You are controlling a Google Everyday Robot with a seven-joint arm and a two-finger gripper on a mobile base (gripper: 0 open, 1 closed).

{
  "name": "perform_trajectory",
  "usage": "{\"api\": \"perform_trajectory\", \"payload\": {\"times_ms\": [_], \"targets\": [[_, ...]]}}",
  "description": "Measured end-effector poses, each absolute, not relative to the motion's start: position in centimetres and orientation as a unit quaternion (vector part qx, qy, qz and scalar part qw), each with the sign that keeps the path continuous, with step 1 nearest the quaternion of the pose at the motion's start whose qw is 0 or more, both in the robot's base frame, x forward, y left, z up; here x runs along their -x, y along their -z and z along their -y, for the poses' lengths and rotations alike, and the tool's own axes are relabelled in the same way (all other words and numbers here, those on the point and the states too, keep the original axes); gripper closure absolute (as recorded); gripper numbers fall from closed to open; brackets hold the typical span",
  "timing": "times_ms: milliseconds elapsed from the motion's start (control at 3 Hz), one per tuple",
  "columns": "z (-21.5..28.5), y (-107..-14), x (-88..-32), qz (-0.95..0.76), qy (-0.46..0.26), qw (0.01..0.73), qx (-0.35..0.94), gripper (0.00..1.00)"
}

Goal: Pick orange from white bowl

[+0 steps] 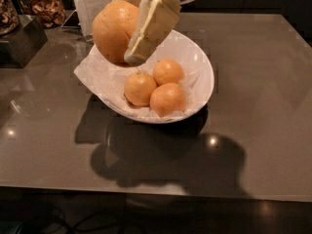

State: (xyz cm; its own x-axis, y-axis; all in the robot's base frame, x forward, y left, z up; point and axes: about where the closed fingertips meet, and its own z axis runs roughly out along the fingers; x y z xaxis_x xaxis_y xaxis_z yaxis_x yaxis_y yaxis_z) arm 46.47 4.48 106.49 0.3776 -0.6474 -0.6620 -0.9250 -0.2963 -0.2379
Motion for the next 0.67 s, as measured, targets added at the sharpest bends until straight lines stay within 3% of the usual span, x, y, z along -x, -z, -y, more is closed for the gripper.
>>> {"api": "perform_trajectory", "payload": {"times_ms": [667], "targets": [[-3.2, -108.5, -40.6, -0.524, -0.209, 0.353, 0.746, 1.0]]}}
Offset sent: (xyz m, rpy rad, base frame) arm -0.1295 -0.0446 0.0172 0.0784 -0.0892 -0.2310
